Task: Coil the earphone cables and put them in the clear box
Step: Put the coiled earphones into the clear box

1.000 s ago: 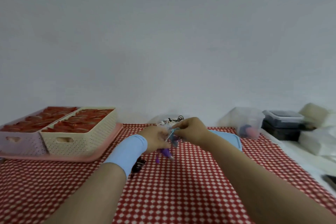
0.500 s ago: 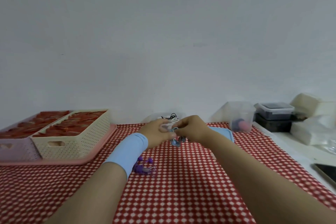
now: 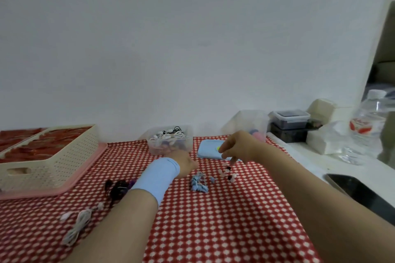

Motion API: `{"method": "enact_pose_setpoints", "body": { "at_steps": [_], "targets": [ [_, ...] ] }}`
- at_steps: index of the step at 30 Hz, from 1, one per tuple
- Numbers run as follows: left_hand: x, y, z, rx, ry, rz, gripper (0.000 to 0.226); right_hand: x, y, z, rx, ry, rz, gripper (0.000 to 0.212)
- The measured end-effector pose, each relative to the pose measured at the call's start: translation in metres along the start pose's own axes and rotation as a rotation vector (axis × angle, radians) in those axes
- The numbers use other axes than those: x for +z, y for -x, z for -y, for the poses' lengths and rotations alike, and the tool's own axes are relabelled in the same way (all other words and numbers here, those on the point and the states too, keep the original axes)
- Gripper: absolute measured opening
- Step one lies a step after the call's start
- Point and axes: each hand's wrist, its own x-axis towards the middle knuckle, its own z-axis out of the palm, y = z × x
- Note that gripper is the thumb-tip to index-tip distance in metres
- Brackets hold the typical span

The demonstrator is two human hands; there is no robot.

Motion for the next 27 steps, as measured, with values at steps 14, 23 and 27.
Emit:
{"method": "enact_pose_setpoints", "body": {
  "at_steps": [14, 23, 27],
  "targets": [
    [0.033, -0.020, -0.001, 0.199, 0.328, -0.061, 0.007, 0.020, -0.009, -0.024, 0.039, 0.324, 0.083, 0.011],
    [0.048, -0.021, 0.011, 0.266, 0.482, -0.114, 0.024, 0.029, -0.014, -0.017, -0.002, 0.110, -0.054, 0.009],
    [0.047, -0.022, 0.012, 0.302, 0.478, -0.136, 0.013, 0.043, -0.008, -0.014, -0.003, -0.157, -0.080, 0.010]
  ]
}}
